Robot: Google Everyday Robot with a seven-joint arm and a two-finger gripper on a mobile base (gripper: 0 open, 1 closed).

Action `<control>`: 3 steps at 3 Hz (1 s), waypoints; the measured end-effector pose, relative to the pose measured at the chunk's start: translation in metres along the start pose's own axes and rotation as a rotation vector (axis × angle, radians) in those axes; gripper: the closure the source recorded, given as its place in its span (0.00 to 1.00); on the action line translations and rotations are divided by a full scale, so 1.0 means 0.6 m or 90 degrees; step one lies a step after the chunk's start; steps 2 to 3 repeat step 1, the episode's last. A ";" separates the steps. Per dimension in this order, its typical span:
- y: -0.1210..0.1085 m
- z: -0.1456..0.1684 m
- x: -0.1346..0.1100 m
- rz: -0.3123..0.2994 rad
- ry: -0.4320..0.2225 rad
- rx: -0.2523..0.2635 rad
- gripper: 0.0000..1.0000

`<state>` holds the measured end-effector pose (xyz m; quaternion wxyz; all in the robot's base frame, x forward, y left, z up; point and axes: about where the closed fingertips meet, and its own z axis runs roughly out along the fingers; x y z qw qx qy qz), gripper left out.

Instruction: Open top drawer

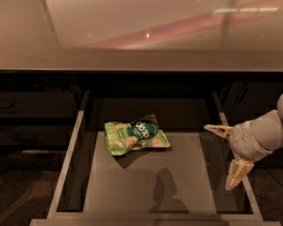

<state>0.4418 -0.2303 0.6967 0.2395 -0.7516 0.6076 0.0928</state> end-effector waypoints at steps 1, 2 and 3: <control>0.000 0.000 0.000 0.000 0.000 0.000 0.00; 0.000 0.000 0.000 0.000 0.000 0.000 0.00; 0.000 0.000 0.000 0.000 0.000 0.000 0.00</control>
Offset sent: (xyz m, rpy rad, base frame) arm 0.0000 0.0000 0.0000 0.0000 0.0000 0.0000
